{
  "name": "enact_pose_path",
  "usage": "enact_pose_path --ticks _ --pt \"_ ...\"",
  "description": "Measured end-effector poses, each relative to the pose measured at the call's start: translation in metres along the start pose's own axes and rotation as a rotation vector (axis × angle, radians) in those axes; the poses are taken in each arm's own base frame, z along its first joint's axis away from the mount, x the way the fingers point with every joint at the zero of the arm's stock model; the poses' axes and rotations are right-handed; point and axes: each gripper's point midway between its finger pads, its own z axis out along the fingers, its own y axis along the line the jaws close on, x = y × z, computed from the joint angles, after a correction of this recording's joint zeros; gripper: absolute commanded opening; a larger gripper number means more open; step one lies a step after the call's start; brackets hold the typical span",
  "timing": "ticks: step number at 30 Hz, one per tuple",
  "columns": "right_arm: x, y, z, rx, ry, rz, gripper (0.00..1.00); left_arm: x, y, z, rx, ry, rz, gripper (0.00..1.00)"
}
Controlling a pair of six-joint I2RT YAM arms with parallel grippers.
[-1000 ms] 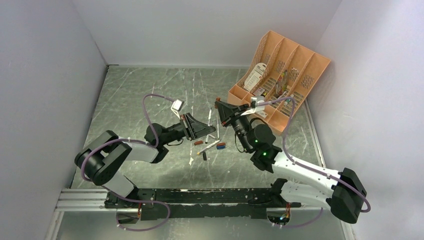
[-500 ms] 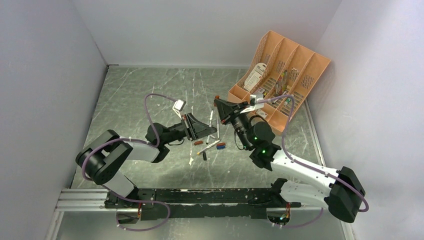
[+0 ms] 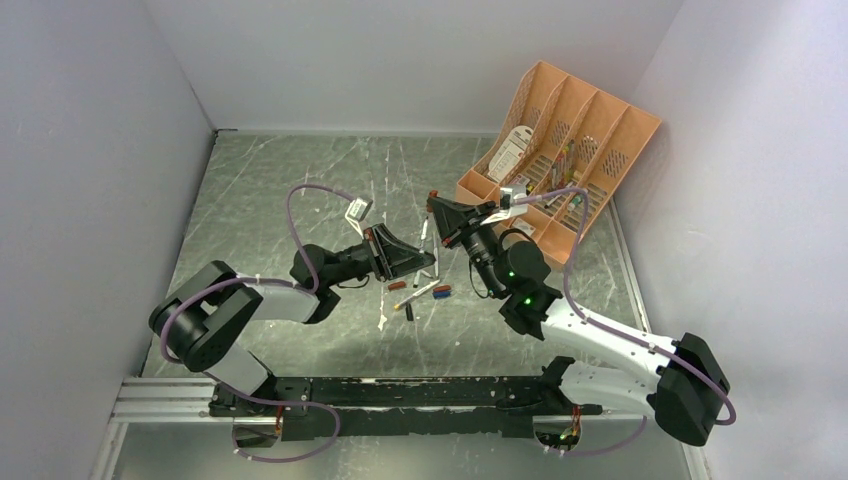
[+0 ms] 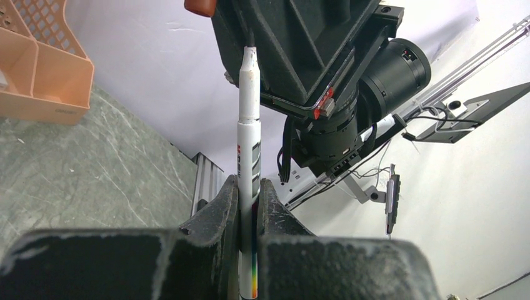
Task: Insert the pens into the pen caps
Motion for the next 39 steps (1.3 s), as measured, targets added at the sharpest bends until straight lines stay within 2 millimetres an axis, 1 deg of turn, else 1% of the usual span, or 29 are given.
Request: enact_pose_path --ticks 5,12,27,39 --pt "-0.0010 0.0021 -0.0004 -0.011 0.000 0.008 0.00 0.0009 0.0014 0.0007 0.001 0.005 -0.001 0.07" --pt "-0.0084 0.0047 -0.0021 -0.020 -0.016 0.019 0.00 0.0022 0.0048 0.0018 -0.004 0.009 -0.005 0.07" --pt "-0.0058 0.0088 -0.0030 -0.044 -0.001 0.032 0.00 0.0018 0.0058 0.0021 -0.004 0.007 0.022 0.07" --pt "-0.0061 0.0069 -0.0099 -0.044 -0.001 0.046 0.00 0.0010 0.0069 0.0022 -0.006 0.003 0.038 0.07"
